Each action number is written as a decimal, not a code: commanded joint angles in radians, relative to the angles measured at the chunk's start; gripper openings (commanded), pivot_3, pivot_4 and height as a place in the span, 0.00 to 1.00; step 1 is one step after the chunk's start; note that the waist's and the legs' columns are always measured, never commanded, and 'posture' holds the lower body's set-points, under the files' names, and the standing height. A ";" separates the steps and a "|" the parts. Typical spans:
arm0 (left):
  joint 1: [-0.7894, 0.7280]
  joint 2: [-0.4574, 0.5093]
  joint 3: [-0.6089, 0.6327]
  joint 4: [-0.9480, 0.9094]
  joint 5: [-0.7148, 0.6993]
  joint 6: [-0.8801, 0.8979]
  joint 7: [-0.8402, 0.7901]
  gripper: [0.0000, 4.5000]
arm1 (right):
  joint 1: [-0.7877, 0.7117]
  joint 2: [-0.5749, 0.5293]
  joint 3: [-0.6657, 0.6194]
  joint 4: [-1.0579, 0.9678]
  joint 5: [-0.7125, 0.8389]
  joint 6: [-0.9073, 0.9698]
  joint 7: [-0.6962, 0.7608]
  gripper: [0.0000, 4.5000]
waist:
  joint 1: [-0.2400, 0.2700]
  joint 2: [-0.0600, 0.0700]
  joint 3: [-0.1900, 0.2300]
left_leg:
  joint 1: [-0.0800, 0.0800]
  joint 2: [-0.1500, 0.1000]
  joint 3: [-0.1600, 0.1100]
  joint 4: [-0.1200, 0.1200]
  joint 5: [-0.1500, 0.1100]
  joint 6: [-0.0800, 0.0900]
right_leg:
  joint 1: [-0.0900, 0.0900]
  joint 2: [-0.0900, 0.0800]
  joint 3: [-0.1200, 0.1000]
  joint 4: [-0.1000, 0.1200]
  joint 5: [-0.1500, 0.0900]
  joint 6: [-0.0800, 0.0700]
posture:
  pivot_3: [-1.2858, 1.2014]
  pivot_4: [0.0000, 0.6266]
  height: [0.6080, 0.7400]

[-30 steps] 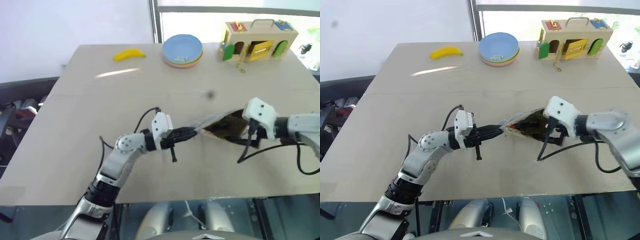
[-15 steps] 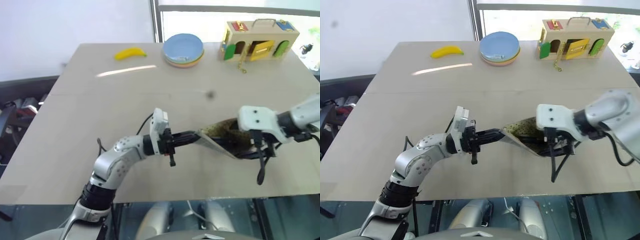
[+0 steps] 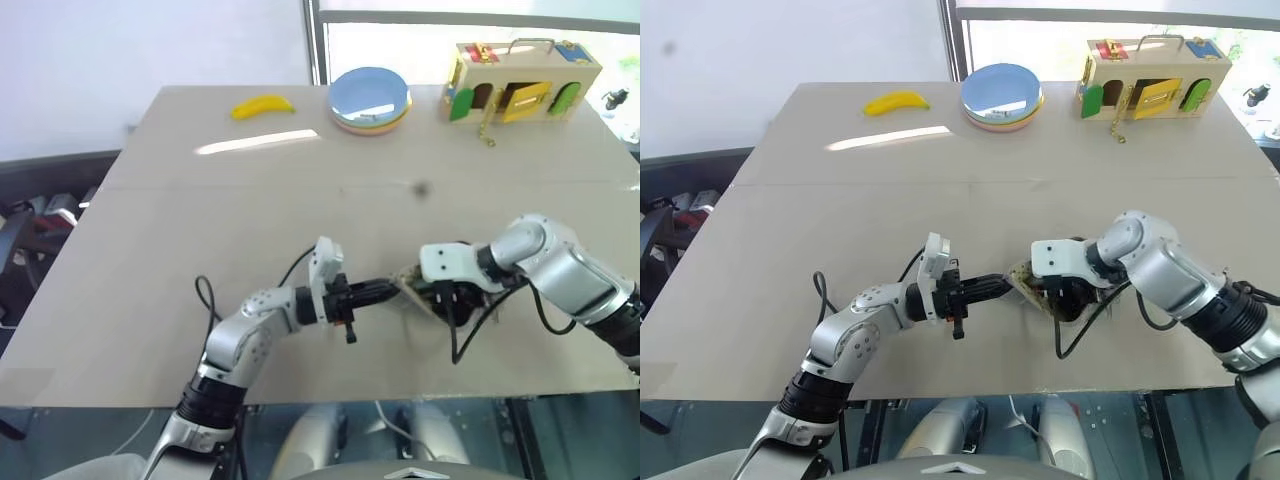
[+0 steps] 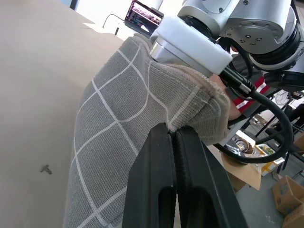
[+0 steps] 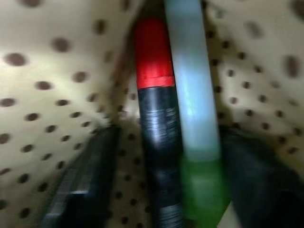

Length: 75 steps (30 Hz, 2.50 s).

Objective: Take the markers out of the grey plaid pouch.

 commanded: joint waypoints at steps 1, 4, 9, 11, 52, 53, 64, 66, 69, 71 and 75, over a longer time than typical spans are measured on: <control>-0.003 -0.010 0.006 -0.003 0.006 -0.026 -0.018 0.00 | 0.033 -0.003 -0.010 0.019 -0.039 -0.002 0.003 0.33 | 0.000 0.000 0.000 | 0.001 0.000 0.000 0.000 0.000 0.000 | 0.001 0.000 0.000 0.000 0.000 0.000 | 0.52 0.24 1.00; -0.003 -0.015 0.004 0.002 0.016 -0.028 -0.022 0.00 | 0.042 -0.005 -0.042 0.001 -0.036 -0.010 0.004 0.32 | 0.001 0.000 0.000 | 0.002 0.000 0.000 0.001 0.000 0.000 | 0.002 0.000 0.000 0.000 0.000 0.000 | 0.52 0.24 1.00; -0.006 -0.022 0.001 0.007 0.029 -0.032 -0.029 0.00 | 0.055 -0.015 -0.113 -0.037 -0.022 0.003 -0.008 0.32 | 0.001 0.000 0.000 | 0.001 0.000 -0.001 0.000 0.000 0.000 | 0.002 0.000 0.000 0.000 0.000 0.000 | 0.52 0.24 1.00; -0.005 -0.025 0.001 0.008 0.033 -0.034 -0.032 0.00 | 0.062 -0.019 -0.151 -0.058 -0.001 0.022 -0.008 0.32 | 0.001 0.000 0.000 | 0.001 0.000 -0.001 0.000 0.000 0.000 | 0.002 0.000 0.000 0.000 0.000 0.000 | 0.52 0.24 1.00; 0.019 -0.038 0.005 -0.001 0.041 -0.032 -0.032 0.00 | 0.206 -0.017 -0.249 0.014 -0.033 -0.092 -0.079 0.23 | -0.001 0.000 0.000 | 0.000 0.000 0.000 0.000 0.000 0.000 | 0.001 0.000 0.000 0.000 0.000 0.000 | 0.52 0.24 1.00; 0.018 -0.037 0.005 -0.001 0.041 -0.031 -0.033 0.00 | 0.204 -0.018 -0.254 0.007 -0.033 -0.088 -0.079 0.20 | 0.000 0.000 0.000 | 0.000 0.000 0.000 0.000 0.000 0.000 | 0.001 0.000 0.000 0.000 0.000 0.000 | 0.52 0.24 1.00; 0.007 -0.035 0.005 0.009 0.043 -0.023 -0.043 0.00 | 0.188 -0.021 -0.328 -0.092 0.014 -0.012 -0.090 0.20 | 0.000 0.000 0.000 | 0.000 0.000 -0.001 0.000 0.000 0.000 | 0.001 0.000 0.000 0.000 0.000 0.000 | 0.52 0.24 1.00; 0.006 -0.035 0.004 0.010 0.044 -0.023 -0.043 0.00 | 0.191 -0.025 -0.339 -0.101 0.020 -0.005 -0.090 0.20 | 0.000 0.000 0.000 | -0.001 0.000 -0.001 0.000 0.000 0.000 | 0.001 0.000 0.000 0.000 0.000 0.000 | 0.52 0.24 1.00; 0.007 -0.036 0.004 0.010 0.045 -0.023 -0.044 0.00 | 0.202 -0.036 -0.356 -0.117 0.034 0.002 -0.088 0.20 | 0.000 0.000 0.000 | -0.001 0.000 -0.001 -0.001 0.000 0.000 | 0.000 0.000 0.000 0.000 0.000 0.000 | 0.52 0.24 1.00; 0.009 -0.035 0.005 0.009 0.046 -0.024 -0.044 0.00 | 0.209 -0.043 -0.375 -0.133 0.052 0.008 -0.087 0.20 | 0.001 0.000 0.000 | -0.001 0.000 -0.001 -0.001 0.000 0.000 | 0.000 0.000 0.000 0.000 0.000 0.000 | 0.52 0.24 1.00; 0.008 -0.035 0.009 0.012 0.045 -0.024 -0.043 0.00 | 0.219 -0.068 -0.420 -0.161 0.100 0.008 -0.067 0.20 | 0.001 0.000 0.000 | -0.001 0.000 -0.001 -0.001 0.000 0.000 | 0.000 0.000 0.000 0.000 0.000 0.000 | 0.52 0.24 1.00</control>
